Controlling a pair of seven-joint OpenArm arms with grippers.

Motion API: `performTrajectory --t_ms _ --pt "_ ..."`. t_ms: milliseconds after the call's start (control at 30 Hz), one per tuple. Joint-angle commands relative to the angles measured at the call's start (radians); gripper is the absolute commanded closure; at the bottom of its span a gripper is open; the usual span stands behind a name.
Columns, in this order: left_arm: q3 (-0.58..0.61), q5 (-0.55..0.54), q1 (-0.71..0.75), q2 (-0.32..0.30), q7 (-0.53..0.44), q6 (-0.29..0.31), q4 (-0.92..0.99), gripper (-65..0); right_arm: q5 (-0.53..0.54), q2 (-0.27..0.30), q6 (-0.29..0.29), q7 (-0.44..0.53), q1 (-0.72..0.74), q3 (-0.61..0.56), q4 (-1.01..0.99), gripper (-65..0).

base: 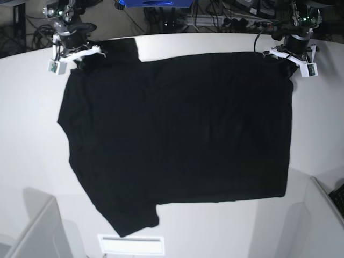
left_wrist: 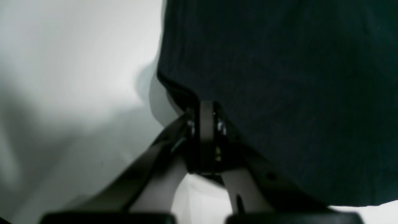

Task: Fold the T-shirt properly
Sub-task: 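Pinch the shirt edge with both grippers and lift it, then carry the lifted edge over the shirt body with both grippers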

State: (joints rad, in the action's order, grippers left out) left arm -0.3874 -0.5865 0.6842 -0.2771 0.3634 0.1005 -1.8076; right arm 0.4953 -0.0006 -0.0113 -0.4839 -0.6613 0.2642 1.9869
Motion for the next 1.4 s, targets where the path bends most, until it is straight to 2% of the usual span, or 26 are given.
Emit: performTrajectory --t_ms 0,67,233,333,433,567,800,1000,1100,1300,1367 --pt "-0.006 -0.008 0.002 -0.009 -0.017 -0.005 -0.024 0.0 0.007 0.004 0.006 0.023 0.008 0.002 0.019 0.0" --pt "-0.005 -0.008 -0.022 -0.007 -0.011 -0.005 -0.021 0.0 0.007 0.007 0.006 0.021 0.038 -0.001 0.021 0.0" --pt "-0.006 -0.007 -0.096 -0.007 0.110 -0.006 -0.014 0.0 0.007 0.007 0.006 0.018 0.102 -0.004 0.021 0.0" --pt "-0.006 -0.007 -0.130 -0.007 0.131 -0.006 -0.014 0.0 0.006 0.009 0.006 0.007 0.147 -0.006 0.018 0.0" --pt "-0.006 -0.007 -0.151 -0.007 0.131 -0.014 -0.014 0.0 0.004 0.009 0.006 -0.078 0.211 0.001 0.016 0.0" --pt "-0.006 -0.002 -0.182 -0.009 0.131 -0.100 -0.013 0.0 0.001 0.009 0.004 -0.164 0.306 0.001 0.009 0.0" --pt "-0.005 -0.002 -0.237 -0.011 0.133 -0.110 0.016 0.0 -0.001 0.011 0.003 -0.279 0.476 0.001 -0.050 0.0" --pt "-0.006 -0.002 -0.260 -0.014 0.133 -0.110 0.068 0.0 -0.001 0.012 0.003 -0.281 0.559 -0.001 -0.156 0.0" --pt "-0.008 -0.002 -0.272 -0.014 0.133 -0.110 0.073 0.0 -0.001 0.041 0.003 -0.279 0.593 -0.006 -0.208 0.0" --pt "-0.008 -0.002 -0.309 -0.015 0.133 -0.112 0.082 0.0 -0.001 0.052 0.003 -0.279 0.642 0.001 -0.229 0.0" --pt "-0.005 -0.002 -0.334 -0.014 0.162 -0.112 0.096 0.0 -0.001 0.069 0.001 -0.279 0.657 -0.004 -0.239 0.0"
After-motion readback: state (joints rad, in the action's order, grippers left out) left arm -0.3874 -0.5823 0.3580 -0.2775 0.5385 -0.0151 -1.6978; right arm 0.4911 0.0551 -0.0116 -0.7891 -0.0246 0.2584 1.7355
